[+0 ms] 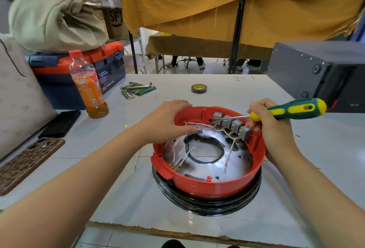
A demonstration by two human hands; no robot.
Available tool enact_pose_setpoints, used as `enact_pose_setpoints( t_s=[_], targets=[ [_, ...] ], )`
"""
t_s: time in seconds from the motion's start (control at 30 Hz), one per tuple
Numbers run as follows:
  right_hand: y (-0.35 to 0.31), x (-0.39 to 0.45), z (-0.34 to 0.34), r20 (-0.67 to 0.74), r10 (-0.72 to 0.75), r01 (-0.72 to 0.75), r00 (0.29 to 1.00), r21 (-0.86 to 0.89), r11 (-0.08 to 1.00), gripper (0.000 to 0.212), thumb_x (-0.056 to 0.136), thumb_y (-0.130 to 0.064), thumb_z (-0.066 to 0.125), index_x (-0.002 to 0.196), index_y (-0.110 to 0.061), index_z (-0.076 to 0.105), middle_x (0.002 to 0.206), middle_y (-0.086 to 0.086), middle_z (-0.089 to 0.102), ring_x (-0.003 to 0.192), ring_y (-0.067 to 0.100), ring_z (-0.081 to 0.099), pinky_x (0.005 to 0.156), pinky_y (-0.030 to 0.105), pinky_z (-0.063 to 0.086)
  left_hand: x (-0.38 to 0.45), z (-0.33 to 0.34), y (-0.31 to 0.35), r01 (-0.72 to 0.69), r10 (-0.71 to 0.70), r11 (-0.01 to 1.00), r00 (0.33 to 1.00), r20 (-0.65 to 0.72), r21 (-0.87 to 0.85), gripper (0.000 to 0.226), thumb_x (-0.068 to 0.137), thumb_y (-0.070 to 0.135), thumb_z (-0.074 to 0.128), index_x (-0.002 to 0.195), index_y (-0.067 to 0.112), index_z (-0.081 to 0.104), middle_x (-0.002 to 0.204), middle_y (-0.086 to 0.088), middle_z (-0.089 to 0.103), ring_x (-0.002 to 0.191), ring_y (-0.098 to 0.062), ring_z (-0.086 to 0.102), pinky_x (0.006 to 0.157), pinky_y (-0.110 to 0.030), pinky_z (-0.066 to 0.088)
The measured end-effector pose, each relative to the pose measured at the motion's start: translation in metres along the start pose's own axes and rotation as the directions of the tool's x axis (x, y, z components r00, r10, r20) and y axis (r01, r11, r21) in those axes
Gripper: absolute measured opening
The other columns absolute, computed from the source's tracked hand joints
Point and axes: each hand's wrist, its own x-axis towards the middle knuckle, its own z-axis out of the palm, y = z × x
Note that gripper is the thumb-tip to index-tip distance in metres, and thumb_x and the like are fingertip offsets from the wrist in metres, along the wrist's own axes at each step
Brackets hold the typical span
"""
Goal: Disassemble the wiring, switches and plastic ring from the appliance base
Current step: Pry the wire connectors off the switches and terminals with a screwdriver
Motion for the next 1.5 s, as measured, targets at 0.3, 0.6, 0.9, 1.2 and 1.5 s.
enact_pose_setpoints(
  t_s=[0.3,0.6,0.9,1.2,1.5],
  targets=[
    [-0.016,0.008,-0.012,-0.028,-0.09,0.09,0.996,-0.011,0.996,0.022,0.072,-0.017,0.057,0.054,-0.021,0.044,0.042,-0.009,0.038,0.039,0.01,0.037,0.042,0.018,0.035,0.026,0.033,0.022,0.001,-0.056,0.96,0.98,0.189,0.279,0.108,0.069,0.081,0.046,0.152,0.026,0.003,0.16,-0.004,-0.005,0.147,-0.026,-0.004,0.118,-0.048,0.002],
    [-0.025,0.001,-0.027,0.087,-0.306,0.318,0.948,-0.188,0.929,0.021,0.073,-0.01,0.053,0.058,-0.002,0.041,0.047,-0.005,0.036,0.046,0.008,0.035,0.046,0.015,0.031,0.044,0.052,0.025,-0.069,-0.031,0.933,0.962,0.271,0.353,0.113,0.059,0.091,0.037,0.149,0.039,-0.005,0.159,0.002,-0.017,0.145,-0.027,-0.015,0.115,-0.056,-0.006],
    [-0.022,-0.005,-0.022,0.207,-0.416,0.461,0.885,-0.266,0.847,0.02,0.08,-0.008,0.054,0.063,0.001,0.046,0.057,0.004,0.046,0.055,0.002,0.045,0.054,0.007,0.034,0.043,0.047,0.022,-0.022,-0.102,0.901,0.96,0.261,0.434,0.108,0.062,0.091,0.032,0.149,0.039,-0.004,0.159,-0.001,-0.012,0.145,-0.033,-0.007,0.115,-0.057,0.003],
    [-0.023,-0.02,-0.019,0.32,-0.47,0.549,0.823,-0.231,0.803,0.027,0.083,-0.008,0.058,0.066,-0.023,0.045,0.051,-0.015,0.049,0.05,-0.004,0.05,0.051,0.001,0.033,0.045,0.053,0.036,0.031,-0.104,0.893,0.985,0.139,0.449,0.1,0.067,0.088,0.033,0.148,0.031,0.016,0.157,-0.008,0.009,0.144,-0.037,0.005,0.114,-0.057,0.01],
    [-0.016,-0.029,-0.012,0.284,-0.48,0.554,0.83,-0.328,0.765,0.022,0.085,-0.008,0.058,0.067,-0.012,0.044,0.049,-0.006,0.044,0.047,-0.002,0.045,0.049,0.001,0.03,0.042,0.055,0.039,0.033,-0.096,0.887,0.989,0.114,0.461,0.101,0.069,0.087,0.034,0.147,0.025,0.019,0.155,-0.012,0.014,0.141,-0.037,0.012,0.114,-0.054,0.017]
  ],
)
